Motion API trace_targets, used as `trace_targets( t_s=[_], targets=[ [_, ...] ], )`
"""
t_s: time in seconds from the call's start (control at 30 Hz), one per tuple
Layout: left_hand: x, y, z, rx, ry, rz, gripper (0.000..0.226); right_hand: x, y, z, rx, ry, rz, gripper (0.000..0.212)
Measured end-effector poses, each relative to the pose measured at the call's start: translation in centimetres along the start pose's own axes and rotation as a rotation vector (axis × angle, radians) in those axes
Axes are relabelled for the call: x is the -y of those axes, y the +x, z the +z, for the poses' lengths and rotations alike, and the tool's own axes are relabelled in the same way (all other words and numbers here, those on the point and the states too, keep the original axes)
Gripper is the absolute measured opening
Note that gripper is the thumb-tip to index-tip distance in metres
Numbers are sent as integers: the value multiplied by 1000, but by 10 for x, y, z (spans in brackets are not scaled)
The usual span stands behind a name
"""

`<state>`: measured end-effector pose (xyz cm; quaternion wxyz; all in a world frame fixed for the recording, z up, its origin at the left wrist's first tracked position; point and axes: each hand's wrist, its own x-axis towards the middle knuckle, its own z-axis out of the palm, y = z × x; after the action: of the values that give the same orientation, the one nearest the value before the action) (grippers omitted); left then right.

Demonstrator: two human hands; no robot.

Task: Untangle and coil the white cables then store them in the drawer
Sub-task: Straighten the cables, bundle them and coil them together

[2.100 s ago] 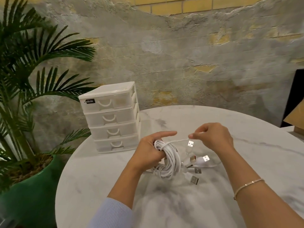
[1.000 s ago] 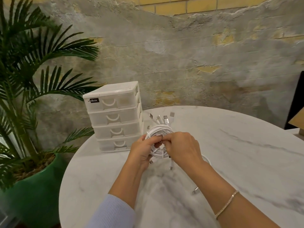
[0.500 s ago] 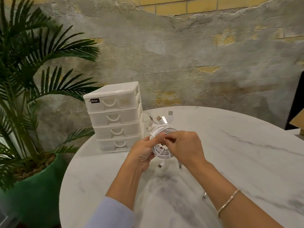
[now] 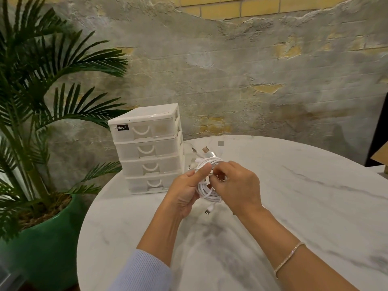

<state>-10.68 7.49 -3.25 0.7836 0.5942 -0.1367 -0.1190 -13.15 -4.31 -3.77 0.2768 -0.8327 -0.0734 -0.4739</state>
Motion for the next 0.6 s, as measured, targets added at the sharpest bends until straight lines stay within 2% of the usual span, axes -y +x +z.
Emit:
trace_targets(
  t_s=[0.13,0.23,0.33,0.4,0.47,0.6],
  targets=[
    [-1,-2,0,13,7,-144,13,-1,-3,1,61,-24,-41,23],
    [-1,-3,-6,42,-119,-249,32,5,-3,-1,88,-71,-119,19],
    [-3,-7,-8,67,-186,-268,26,9,-1,-3,131,-53,-143,22],
    [-3,-9,-5,116,-221,-258,26,11,0,-6,240,-22,-89,16],
    [-3,-9,-4,175,-265,-233,31,10,2,-11,419,30,4,17],
    [-2,-7,-6,214,-269,-187,33,11,6,-14,521,-22,39,16]
  ],
)
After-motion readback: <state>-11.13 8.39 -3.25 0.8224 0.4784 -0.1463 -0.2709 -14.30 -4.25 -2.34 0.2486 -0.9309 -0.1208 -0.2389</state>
